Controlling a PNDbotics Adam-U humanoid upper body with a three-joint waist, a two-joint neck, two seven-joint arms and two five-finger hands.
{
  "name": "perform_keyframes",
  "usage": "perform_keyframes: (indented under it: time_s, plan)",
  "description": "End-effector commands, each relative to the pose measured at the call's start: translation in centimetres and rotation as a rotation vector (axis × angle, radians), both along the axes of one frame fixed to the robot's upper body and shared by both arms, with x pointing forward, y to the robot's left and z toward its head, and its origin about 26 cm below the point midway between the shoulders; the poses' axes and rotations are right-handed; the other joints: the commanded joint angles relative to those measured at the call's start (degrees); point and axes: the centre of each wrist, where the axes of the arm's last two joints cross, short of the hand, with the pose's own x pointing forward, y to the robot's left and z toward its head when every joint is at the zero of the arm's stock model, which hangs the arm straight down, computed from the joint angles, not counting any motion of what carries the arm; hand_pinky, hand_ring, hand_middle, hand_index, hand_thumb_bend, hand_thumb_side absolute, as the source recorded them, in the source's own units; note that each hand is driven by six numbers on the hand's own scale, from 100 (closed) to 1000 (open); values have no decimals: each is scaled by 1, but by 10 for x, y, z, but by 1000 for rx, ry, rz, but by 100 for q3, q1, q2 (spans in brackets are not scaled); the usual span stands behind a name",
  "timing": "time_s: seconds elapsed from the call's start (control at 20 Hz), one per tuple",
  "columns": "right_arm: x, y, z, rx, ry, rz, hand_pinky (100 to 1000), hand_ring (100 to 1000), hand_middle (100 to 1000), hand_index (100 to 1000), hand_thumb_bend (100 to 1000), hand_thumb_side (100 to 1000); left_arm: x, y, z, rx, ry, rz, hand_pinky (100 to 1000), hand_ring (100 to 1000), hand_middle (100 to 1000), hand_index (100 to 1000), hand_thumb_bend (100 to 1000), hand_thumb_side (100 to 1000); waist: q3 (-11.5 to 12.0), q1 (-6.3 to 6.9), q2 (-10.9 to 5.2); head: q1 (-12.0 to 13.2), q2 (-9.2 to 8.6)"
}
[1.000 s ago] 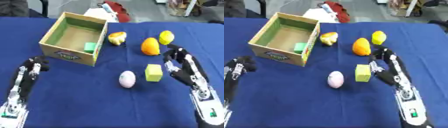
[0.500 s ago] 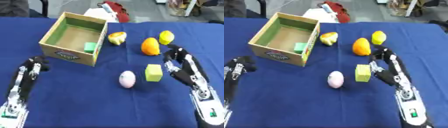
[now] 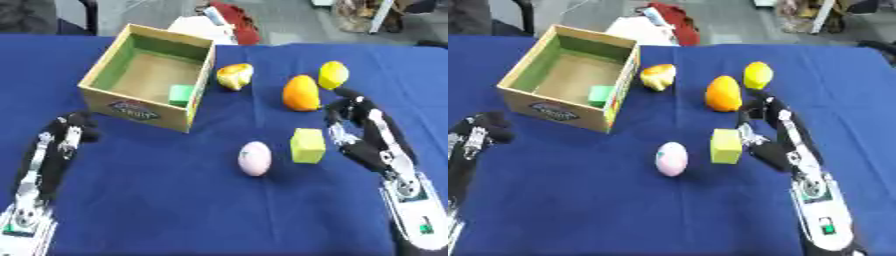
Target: Pick up objects on the table and place them in the box.
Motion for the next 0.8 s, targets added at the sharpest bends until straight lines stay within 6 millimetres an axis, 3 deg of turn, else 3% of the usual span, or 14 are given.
perform_keyframes:
  time_s: [0.05, 0.55, 0.75, 0.8]
  plan:
    - [6, -14, 15, -109, -35, 38, 773, 651, 678, 914, 100, 354, 0, 0, 6, 11, -18, -10, 663, 590, 598, 757, 100, 753, 14, 28, -172, -29, -24]
    - [25, -24, 46, -487, -116, 288, 849, 841, 871, 1000, 100, 256, 0, 0, 4, 19, -11, -18, 663, 590, 598, 758, 100, 751, 57, 2, -223, -29, 8]
    - [34, -22, 56, -655, -137, 388, 878, 902, 926, 1000, 100, 329, 0, 0, 4, 23, -8, -20, 663, 590, 598, 758, 100, 750, 73, -6, -251, -26, 27]
    - [37, -22, 59, -698, -138, 409, 887, 923, 941, 1000, 100, 401, -1, 1, 4, 24, -7, -21, 663, 590, 598, 758, 100, 748, 77, -8, -257, -26, 30]
